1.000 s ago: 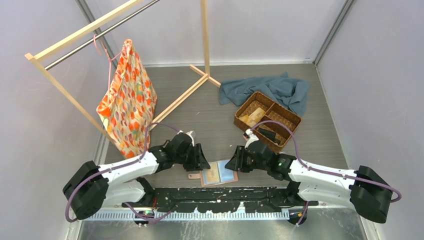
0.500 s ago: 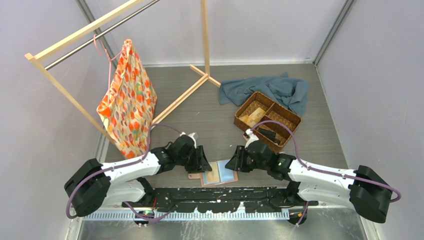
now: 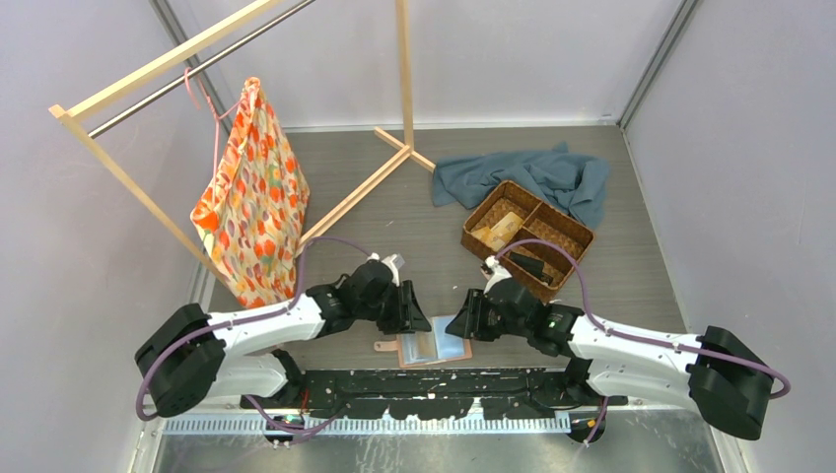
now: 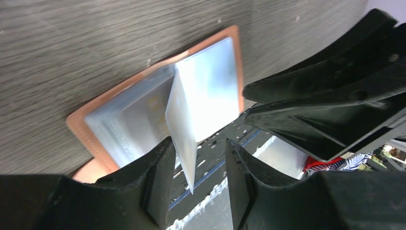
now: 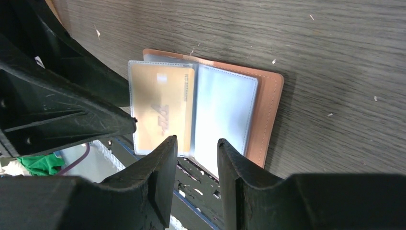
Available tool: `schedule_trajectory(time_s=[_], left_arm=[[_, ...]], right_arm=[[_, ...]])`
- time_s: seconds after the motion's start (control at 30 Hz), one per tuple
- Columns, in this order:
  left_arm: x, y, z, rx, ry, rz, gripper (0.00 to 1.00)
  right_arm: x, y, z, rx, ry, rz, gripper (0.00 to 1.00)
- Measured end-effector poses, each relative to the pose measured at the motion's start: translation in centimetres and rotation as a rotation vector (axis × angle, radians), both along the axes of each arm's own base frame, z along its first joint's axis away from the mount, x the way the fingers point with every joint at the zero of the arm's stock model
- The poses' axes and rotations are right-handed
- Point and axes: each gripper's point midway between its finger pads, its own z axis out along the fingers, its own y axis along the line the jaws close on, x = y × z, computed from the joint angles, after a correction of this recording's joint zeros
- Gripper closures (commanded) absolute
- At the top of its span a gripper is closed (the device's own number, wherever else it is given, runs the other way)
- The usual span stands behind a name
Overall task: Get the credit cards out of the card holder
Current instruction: Remove the credit card from the card holder.
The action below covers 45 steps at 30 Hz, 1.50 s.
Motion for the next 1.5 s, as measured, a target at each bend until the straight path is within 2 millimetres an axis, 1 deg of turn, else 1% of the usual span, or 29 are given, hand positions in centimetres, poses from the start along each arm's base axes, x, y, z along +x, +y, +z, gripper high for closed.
schedule_trajectory(time_s=[0.1, 0.33, 0.43, 0.6, 0.67, 0.77, 0.9, 1.0, 1.03, 1.1, 1.23, 1.3, 1.37, 1.5], left_arm=[[0.3, -0.9, 1.0, -0.037, -0.016, -0.012, 0.56], [0.3, -3.1, 1.1, -0.067, -0.004, -0.056, 0.56], [0.0, -4.4, 1.4, -0.082, 0.0, -0.079, 0.57], [-0.1, -7.0, 2.3, -0.13, -0.006, -0.12, 0.58], [0.0, -7.5, 2.5, -0.142, -0.009, -0.129, 0.58], [-0.1, -7.6, 2.7, -0.147, -0.013, -0.128, 0.58], [0.0, -6.9, 3.3, -0.147, -0.026, -0.096, 0.58], [-0.3, -5.4, 3.5, -0.144, -0.037, -0.064, 0.6], [-0.4, -4.9, 3.4, -0.143, -0.035, -0.051, 0.61], [-0.6, -3.6, 2.8, -0.133, -0.026, -0.021, 0.64], [-1.1, -0.9, 0.5, -0.083, 0.014, 0.04, 0.69], [-1.2, 0.2, -0.2, -0.055, 0.023, 0.065, 0.71], [-1.0, 0.9, -0.3, -0.041, 0.024, 0.087, 0.71], [-0.6, 1.4, -0.1, -0.041, 0.012, 0.112, 0.72]], right_arm=[[0.1, 0.0, 0.2, 0.006, -0.005, -0.002, 0.59], [0.4, -0.4, 0.9, 0.018, -0.025, -0.025, 0.59], [0.8, -1.1, 1.7, 0.025, -0.055, -0.064, 0.59], [1.6, -3.0, 3.4, 0.042, -0.124, -0.149, 0.59], [1.8, -3.7, 3.8, 0.044, -0.142, -0.174, 0.59], [1.9, -4.5, 3.9, 0.032, -0.152, -0.199, 0.6], [1.7, -4.5, 3.4, 0.017, -0.138, -0.189, 0.61], [1.3, -3.7, 2.5, 0.001, -0.106, -0.148, 0.68], [1.2, -3.4, 2.3, 0.001, -0.096, -0.131, 0.69], [0.9, -2.2, 1.8, 0.011, -0.066, -0.087, 0.69], [0.3, 0.5, 1.2, 0.064, -0.01, 0.007, 0.69], [-0.1, 1.8, 0.5, 0.08, 0.028, 0.053, 0.69], [-0.4, 2.9, -0.4, 0.091, 0.073, 0.085, 0.69], [-0.7, 4.0, -1.7, 0.11, 0.132, 0.102, 0.69]])
